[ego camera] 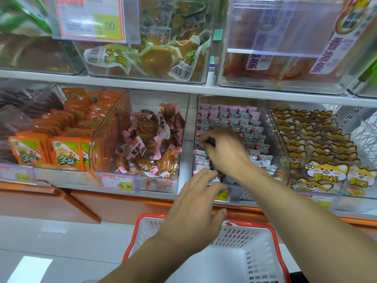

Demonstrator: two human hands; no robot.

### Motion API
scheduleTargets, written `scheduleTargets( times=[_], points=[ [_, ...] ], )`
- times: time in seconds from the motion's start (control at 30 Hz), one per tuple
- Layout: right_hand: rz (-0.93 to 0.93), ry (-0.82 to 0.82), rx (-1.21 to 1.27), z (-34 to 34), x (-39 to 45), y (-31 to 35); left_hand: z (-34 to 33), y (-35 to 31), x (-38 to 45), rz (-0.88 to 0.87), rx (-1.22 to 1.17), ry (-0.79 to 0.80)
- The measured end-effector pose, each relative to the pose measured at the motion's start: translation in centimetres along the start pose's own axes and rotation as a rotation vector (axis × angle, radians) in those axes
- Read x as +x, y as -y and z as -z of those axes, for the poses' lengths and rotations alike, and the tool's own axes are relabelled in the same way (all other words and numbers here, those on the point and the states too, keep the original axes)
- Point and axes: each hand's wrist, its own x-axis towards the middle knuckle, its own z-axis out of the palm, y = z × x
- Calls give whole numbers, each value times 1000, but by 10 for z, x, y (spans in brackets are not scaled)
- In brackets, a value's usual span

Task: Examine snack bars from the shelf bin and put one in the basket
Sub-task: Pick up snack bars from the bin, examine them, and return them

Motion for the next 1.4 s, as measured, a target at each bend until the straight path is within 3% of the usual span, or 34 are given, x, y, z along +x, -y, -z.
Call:
scheduleTargets(
  times=[0.17,0.27,0.43,0.53,0.8,0.93,1.13,1.27,1.4],
  points=[
    [-127,-306,550,10,1,9,4,0,0,10,-48,-16],
    [-189,-513,776,24,0,11,10,-5,0,54,-172,-106],
    [-390,-630,975,33,-17,2,27,-4,1,350,-606,-333],
    [-450,-541,1075,37,-36,3,36,1,4,469,-816,-397],
    [-610,-183,1402,44,-84,6,39,7,8,603,-1054,-418],
    [-611,-182,1494,50,-87,3,44,12,10,574,-1033,-525],
    [-644,-177,1512,55,-93,-5,41,5,12,534,-1089,-317],
    [-534,-130,1441,57,-95,-8,41,4,16,527,-1215,-350],
    [-228,21,1186,66,-99,-9,38,3,18,621,-1305,-389]
  ],
)
